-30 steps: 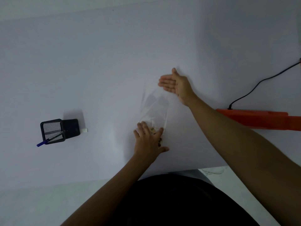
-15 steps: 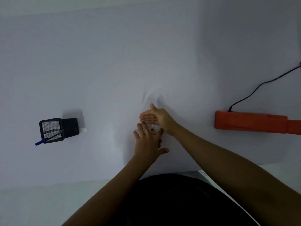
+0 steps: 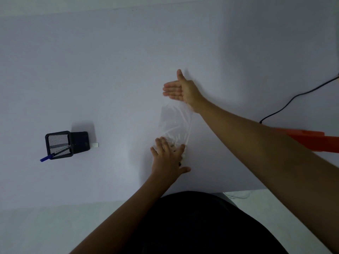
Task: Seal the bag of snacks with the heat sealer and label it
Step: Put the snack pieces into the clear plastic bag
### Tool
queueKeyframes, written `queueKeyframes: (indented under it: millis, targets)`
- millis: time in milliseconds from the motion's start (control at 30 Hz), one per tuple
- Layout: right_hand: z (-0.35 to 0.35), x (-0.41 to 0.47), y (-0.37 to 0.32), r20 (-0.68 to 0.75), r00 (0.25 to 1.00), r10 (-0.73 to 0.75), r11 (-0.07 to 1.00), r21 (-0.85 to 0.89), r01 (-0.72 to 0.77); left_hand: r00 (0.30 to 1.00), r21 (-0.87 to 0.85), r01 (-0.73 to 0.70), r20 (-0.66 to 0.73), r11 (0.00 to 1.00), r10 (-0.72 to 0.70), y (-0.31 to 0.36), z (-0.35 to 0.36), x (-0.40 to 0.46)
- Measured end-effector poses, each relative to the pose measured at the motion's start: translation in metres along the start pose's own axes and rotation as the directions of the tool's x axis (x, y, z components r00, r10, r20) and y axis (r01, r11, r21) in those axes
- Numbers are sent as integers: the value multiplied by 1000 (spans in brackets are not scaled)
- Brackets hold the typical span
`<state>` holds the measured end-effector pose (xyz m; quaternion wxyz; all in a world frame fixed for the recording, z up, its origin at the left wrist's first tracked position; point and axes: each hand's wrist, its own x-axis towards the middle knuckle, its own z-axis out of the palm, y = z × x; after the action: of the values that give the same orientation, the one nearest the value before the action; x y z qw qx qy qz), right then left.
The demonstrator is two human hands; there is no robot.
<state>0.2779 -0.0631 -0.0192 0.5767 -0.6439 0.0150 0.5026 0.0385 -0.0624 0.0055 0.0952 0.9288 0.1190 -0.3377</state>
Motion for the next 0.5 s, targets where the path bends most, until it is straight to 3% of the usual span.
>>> queueKeyframes:
  millis: [167, 300, 500]
  targets:
    - [7, -52, 49, 91, 994, 67, 991, 110, -77, 1000, -16, -5, -11, 1000, 5, 0, 3, 1]
    - [9, -91, 94, 171, 976, 133, 990, 28, -140, 1000, 0, -21, 8, 1000, 21, -1, 2, 0]
    - [-4, -66, 74, 71, 995, 75, 997, 19, -77, 1000, 16, -9, 10, 1000, 9, -1, 1, 1]
